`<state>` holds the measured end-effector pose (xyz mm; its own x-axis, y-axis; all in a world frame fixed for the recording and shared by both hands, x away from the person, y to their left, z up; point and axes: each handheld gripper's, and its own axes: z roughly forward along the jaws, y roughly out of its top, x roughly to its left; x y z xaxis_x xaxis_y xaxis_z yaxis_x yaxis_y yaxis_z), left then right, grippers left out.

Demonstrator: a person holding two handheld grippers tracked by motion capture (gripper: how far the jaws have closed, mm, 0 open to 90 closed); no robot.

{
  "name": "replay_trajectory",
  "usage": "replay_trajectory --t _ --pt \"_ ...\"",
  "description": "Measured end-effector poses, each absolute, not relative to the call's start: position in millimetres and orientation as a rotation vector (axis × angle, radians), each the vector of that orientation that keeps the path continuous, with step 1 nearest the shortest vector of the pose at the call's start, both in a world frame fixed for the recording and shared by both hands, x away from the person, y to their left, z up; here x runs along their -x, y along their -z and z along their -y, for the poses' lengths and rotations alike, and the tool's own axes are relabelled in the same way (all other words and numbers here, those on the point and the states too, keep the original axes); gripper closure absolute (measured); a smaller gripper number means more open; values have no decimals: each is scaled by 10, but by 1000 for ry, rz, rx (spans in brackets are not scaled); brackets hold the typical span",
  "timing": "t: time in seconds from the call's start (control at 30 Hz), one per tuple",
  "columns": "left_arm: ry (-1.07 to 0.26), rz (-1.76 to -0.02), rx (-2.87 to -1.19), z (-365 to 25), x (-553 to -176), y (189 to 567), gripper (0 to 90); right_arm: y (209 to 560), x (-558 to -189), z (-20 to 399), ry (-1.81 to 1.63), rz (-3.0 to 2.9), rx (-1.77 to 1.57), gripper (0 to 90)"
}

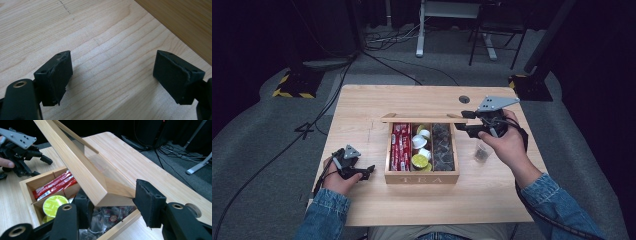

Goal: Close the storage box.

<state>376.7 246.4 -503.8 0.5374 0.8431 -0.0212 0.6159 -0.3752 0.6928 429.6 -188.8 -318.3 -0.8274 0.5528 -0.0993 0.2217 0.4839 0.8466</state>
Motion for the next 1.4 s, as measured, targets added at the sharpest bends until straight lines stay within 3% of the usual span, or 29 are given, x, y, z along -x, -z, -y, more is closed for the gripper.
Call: replay_trajectory --t 1.4 --pt "-444 -1177 -2118 -2462 -3766 5039 163 3920 -3817 1909 -1187 -2422 -647 377"
